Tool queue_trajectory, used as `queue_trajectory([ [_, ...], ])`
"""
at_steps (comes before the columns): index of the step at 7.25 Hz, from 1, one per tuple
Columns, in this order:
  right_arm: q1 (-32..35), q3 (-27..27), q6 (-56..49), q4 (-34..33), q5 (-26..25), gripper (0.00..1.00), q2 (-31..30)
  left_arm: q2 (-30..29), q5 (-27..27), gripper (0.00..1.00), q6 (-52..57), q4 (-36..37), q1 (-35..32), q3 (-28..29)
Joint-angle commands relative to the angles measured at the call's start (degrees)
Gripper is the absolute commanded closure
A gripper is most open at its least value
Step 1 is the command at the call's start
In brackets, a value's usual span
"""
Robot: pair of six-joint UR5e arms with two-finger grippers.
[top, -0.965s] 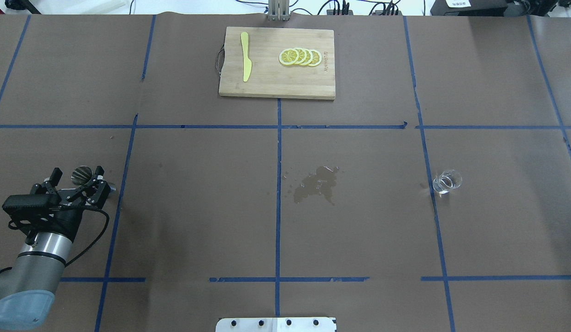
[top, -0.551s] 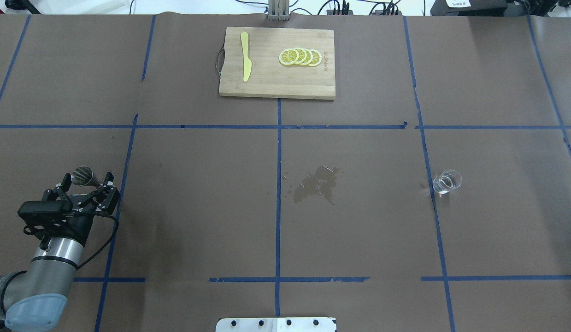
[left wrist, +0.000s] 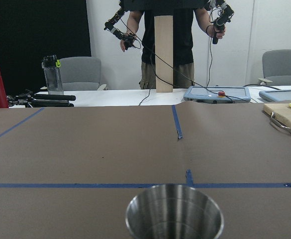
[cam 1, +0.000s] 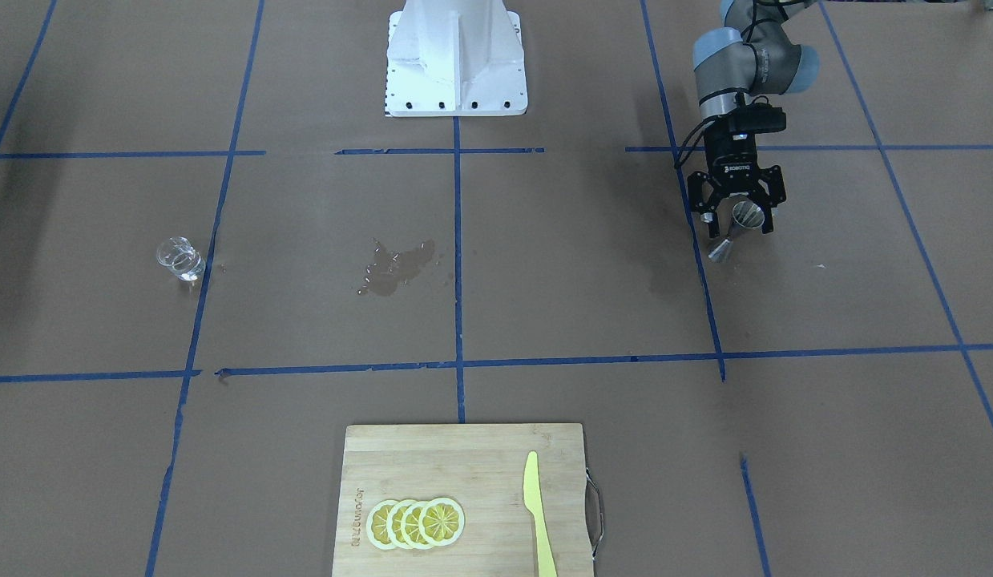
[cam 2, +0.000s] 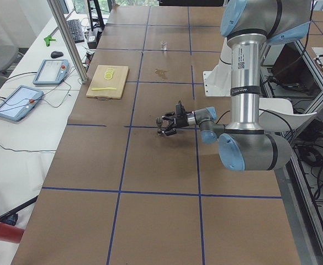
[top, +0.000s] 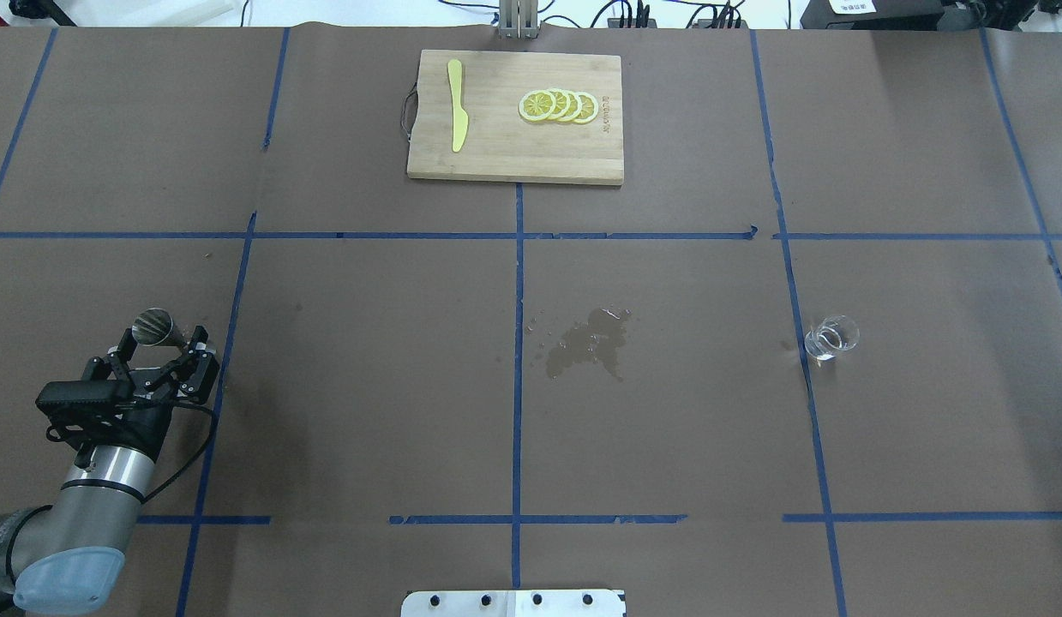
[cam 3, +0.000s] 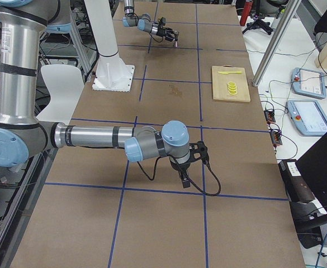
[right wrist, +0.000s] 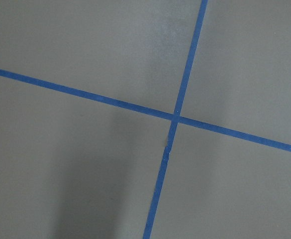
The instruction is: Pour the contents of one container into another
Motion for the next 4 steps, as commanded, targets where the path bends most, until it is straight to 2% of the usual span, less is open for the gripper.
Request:
queue_trajectory([
  [1, 0.00, 0.00, 0.00, 0.02, 0.00, 0.00, 0.00, -1.39, 0.05, 0.12, -0.01, -0.28, 0.01, 1.21],
  [3, 0.00, 0.00, 0.00, 0.02, 0.00, 0.00, 0.00, -2.01, -0.04, 0.12, -0.01, -0.37, 0.09, 2.09],
  [4, 0.00, 0.00, 0.00, -0.06, 0.00, 0.00, 0.00, -2.01, -0.04, 0.19, -0.01, -0.72, 0.09, 2.00],
])
